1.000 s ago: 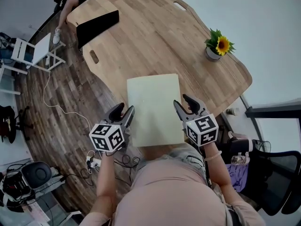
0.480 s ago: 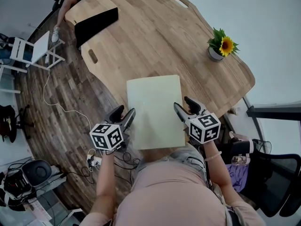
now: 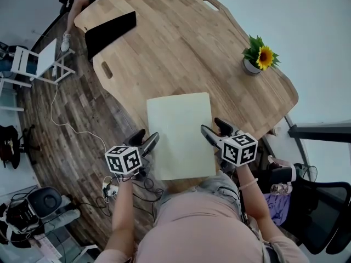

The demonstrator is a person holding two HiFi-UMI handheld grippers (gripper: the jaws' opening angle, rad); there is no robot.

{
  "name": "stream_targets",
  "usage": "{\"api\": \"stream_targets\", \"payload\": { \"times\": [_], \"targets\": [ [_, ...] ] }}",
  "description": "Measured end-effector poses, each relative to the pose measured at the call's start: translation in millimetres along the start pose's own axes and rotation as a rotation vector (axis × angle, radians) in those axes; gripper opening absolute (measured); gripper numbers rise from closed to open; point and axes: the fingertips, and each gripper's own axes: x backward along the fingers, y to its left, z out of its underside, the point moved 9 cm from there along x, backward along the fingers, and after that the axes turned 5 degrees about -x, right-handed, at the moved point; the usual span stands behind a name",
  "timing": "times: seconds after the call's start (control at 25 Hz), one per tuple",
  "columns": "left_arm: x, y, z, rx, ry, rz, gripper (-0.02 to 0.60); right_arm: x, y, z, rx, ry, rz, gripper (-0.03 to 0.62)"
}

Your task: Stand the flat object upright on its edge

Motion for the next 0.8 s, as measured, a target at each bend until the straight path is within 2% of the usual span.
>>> {"api": "stream_targets", "payload": {
  "times": [0.48, 0.8],
  "targets": [
    [-16.7, 11.2, 6.9, 0.053, 0.104, 0.08, 0.262, -16.8, -16.6, 11.8, -0.12, 0.084, -0.049, 0.295],
    [-20.8, 18.6, 10.8, 0.102, 0.134, 0.123, 0.281, -21.6, -23.6, 20.1, -0.188, 0.118, -0.071, 0.322]
  ]
}}
